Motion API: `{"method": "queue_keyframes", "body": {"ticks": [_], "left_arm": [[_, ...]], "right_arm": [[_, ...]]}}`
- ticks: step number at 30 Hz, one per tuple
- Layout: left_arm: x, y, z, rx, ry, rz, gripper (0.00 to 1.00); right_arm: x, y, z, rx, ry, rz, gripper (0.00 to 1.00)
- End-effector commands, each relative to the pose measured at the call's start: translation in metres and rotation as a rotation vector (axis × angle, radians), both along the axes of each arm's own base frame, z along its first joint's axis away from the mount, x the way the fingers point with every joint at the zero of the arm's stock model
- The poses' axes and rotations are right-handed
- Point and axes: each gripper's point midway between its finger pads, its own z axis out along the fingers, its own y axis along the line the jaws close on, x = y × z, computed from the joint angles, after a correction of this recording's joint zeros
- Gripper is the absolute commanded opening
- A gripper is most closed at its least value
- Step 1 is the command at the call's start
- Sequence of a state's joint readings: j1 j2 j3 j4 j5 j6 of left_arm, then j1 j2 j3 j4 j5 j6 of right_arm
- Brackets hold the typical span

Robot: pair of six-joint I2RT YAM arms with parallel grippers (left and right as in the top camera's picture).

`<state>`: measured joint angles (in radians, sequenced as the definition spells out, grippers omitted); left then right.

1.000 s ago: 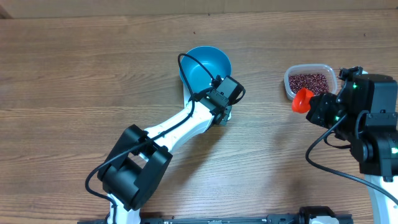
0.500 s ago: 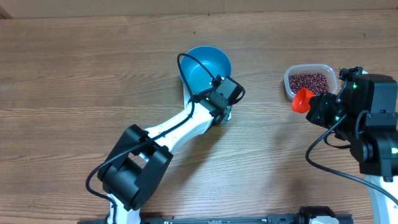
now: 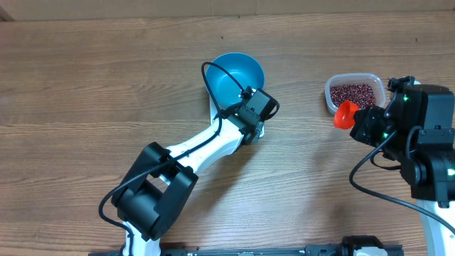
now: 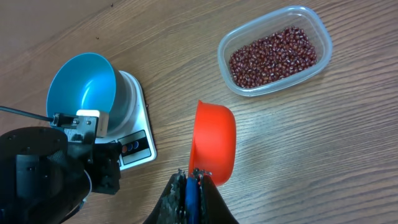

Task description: Scoop item into bowl and weigh 150g on scale

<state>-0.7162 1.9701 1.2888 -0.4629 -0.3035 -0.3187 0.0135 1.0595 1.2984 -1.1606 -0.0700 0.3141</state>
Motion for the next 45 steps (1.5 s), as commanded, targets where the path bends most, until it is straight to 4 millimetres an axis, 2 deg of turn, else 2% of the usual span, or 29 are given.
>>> {"method": "queue_keyframes", "body": {"ticks": [1, 45], "left_arm": [[0.0003, 0.0060, -0.0044, 0.029, -0.004, 0.000, 0.04], [0.0002, 0.0024, -0.0087, 0.031, -0.007, -0.045, 0.04]], "right_arm": [[0.0022, -0.0016, 0.0082, -0.010, -0.027, -0.005, 0.04], [0.0019, -0.0015, 0.0080, -0.010, -0.025, -0.005, 0.04]]}}
